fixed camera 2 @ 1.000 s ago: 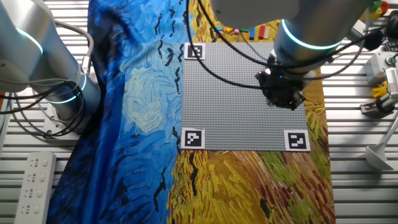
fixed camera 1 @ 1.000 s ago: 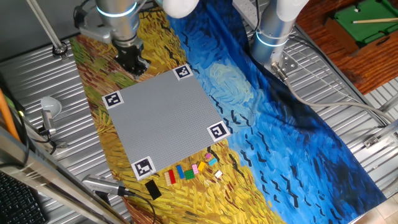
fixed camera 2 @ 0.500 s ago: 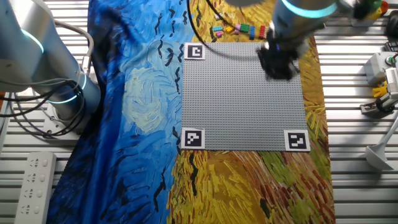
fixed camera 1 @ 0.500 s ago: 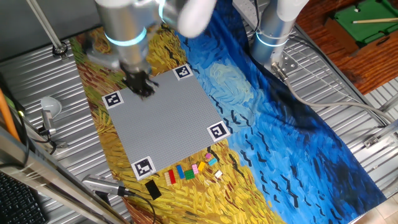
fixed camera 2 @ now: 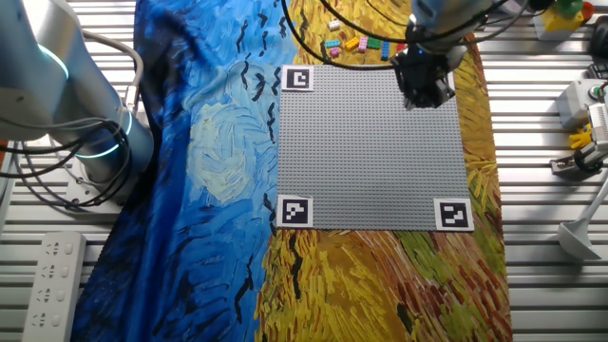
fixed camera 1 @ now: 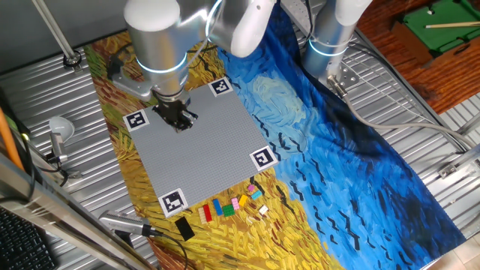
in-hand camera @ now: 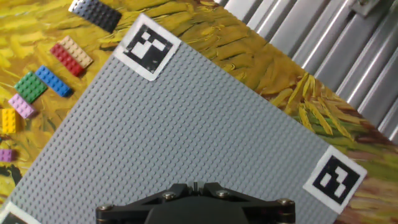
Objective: Stack small Lego blocks one on top of the other
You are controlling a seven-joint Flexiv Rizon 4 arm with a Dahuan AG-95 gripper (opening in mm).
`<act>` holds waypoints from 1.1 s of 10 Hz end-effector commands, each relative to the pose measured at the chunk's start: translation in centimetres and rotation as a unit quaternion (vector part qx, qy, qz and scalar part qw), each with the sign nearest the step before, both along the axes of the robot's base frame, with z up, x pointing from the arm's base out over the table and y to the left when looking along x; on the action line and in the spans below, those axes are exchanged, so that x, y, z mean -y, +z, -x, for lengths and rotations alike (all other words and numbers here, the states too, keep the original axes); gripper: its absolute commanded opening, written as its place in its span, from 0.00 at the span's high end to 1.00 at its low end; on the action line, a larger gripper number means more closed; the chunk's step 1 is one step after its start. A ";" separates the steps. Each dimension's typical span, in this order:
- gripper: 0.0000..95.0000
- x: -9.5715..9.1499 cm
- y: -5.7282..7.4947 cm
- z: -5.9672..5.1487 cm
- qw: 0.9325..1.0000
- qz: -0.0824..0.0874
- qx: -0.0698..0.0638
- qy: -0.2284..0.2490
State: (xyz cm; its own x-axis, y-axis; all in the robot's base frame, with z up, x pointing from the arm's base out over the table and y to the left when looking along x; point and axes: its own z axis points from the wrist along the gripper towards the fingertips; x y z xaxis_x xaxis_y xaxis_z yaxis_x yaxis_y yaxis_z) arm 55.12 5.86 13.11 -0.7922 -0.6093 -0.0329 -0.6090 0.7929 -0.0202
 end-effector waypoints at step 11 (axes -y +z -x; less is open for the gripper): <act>1.00 -10.2 -2.3 -0.6 0.999 0.004 -0.014 0.044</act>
State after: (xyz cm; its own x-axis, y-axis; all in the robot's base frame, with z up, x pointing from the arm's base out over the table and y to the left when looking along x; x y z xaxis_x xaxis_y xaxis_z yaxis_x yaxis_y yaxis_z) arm 55.63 16.04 10.85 -0.8014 -0.5981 0.0027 -0.5981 0.8014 -0.0107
